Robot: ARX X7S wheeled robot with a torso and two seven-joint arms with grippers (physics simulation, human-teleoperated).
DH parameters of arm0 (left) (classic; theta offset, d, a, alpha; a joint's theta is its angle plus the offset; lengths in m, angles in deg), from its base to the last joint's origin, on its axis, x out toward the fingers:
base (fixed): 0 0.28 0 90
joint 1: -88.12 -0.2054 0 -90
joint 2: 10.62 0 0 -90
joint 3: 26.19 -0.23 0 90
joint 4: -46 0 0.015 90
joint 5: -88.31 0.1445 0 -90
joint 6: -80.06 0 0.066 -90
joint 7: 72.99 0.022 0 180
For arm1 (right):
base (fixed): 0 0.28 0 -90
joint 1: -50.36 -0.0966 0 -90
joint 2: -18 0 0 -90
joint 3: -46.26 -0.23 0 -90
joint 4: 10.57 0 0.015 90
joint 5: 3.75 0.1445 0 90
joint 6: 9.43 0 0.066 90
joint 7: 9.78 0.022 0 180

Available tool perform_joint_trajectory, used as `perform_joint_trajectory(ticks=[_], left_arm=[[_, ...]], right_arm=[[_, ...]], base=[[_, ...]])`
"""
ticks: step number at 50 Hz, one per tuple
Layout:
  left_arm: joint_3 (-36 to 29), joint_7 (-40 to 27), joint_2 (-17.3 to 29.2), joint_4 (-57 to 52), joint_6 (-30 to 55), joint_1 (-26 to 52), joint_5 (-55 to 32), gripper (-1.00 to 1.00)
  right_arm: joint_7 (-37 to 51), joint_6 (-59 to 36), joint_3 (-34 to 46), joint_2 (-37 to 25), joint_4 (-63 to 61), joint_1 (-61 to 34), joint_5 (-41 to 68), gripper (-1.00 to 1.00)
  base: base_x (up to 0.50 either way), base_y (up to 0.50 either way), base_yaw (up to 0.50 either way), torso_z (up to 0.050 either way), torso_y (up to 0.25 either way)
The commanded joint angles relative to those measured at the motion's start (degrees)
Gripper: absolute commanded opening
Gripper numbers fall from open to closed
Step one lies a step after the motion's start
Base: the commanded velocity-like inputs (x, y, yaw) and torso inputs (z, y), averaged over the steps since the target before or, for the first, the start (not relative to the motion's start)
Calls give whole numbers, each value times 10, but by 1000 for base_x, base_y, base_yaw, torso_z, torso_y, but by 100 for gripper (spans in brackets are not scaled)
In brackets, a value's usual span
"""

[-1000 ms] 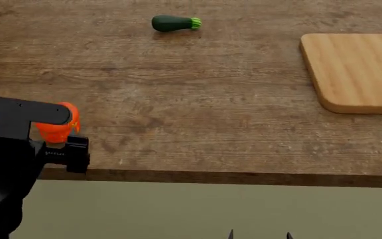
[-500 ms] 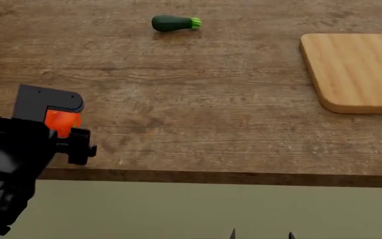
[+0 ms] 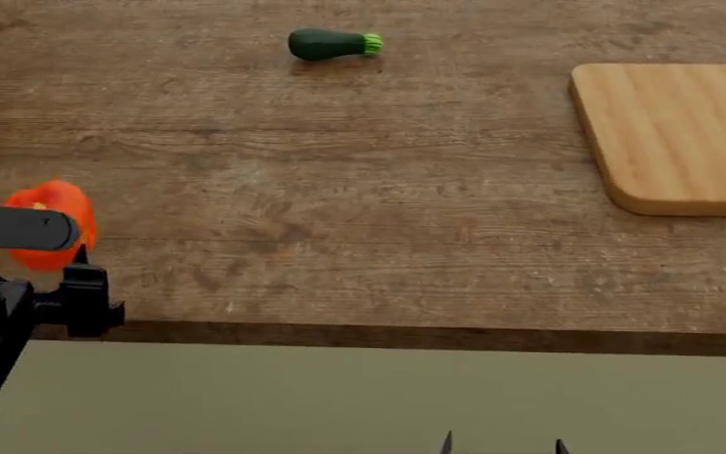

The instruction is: Place the squash and the zucchini on separate cutting boards.

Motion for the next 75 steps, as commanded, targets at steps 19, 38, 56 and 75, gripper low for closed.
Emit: perform_joint_trajectory(ticks=[19, 38, 56, 75], left_arm=[[220, -18, 90, -393, 111, -203, -146, -100], [256, -26, 97, -447, 168, -182, -191, -100], [257, -27, 102, -435, 154, -189, -187, -100], [256, -33, 108, -437, 157, -191, -190, -100]], right_arm=[[77, -510, -189, -150, -553, -25, 218, 100], [235, -364, -132, -326, -561, -1, 341, 100], [247, -335, -131, -335, -560, 10, 353, 100], [262, -319, -115, -355, -562, 6, 360, 100]], base=[[0, 0, 0, 0, 0], [421, 152, 0, 0, 0], [500, -24, 0, 0, 1], [500, 210, 0, 0, 2]])
